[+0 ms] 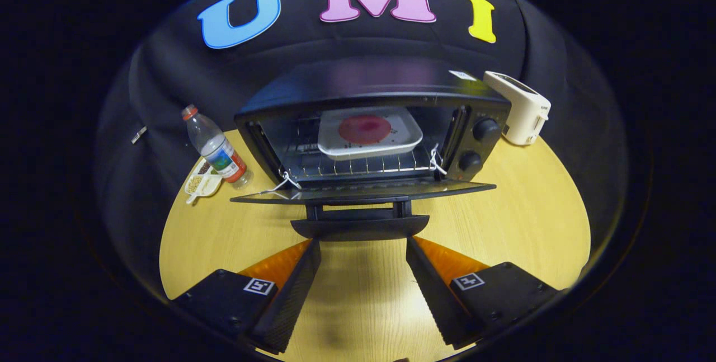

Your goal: Open the toaster oven, put the food inside, and close the toaster oven door.

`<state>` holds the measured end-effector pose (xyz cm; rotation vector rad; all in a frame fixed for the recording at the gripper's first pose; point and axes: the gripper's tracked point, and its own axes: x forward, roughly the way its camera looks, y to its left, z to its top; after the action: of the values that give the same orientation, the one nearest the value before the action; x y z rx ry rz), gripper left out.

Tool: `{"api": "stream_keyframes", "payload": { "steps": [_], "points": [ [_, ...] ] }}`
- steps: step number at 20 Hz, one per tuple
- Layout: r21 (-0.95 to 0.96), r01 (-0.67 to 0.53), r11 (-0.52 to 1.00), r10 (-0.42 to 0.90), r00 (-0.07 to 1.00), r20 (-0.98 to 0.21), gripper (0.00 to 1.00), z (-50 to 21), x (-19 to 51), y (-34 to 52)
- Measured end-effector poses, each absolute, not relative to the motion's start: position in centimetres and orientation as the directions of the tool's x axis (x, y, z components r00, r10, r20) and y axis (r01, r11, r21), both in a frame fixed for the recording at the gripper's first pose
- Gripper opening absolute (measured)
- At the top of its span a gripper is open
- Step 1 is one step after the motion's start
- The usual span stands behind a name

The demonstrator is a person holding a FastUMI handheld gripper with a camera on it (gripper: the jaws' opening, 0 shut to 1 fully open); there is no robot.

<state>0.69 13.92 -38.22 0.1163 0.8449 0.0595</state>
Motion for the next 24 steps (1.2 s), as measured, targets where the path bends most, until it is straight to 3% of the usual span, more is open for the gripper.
{"api": "stream_keyframes", "payload": {
  "steps": [12, 24],
  "points": [
    [0.156, -0.084, 0.984, 0.139, 0.913, -0.384, 0.99, -19.5, 3.1, 10.0],
    [0.108, -0.087, 0.990, 0.096, 0.992, -0.078, 0.98, -4.3, -3.1, 0.0]
  ]
}}
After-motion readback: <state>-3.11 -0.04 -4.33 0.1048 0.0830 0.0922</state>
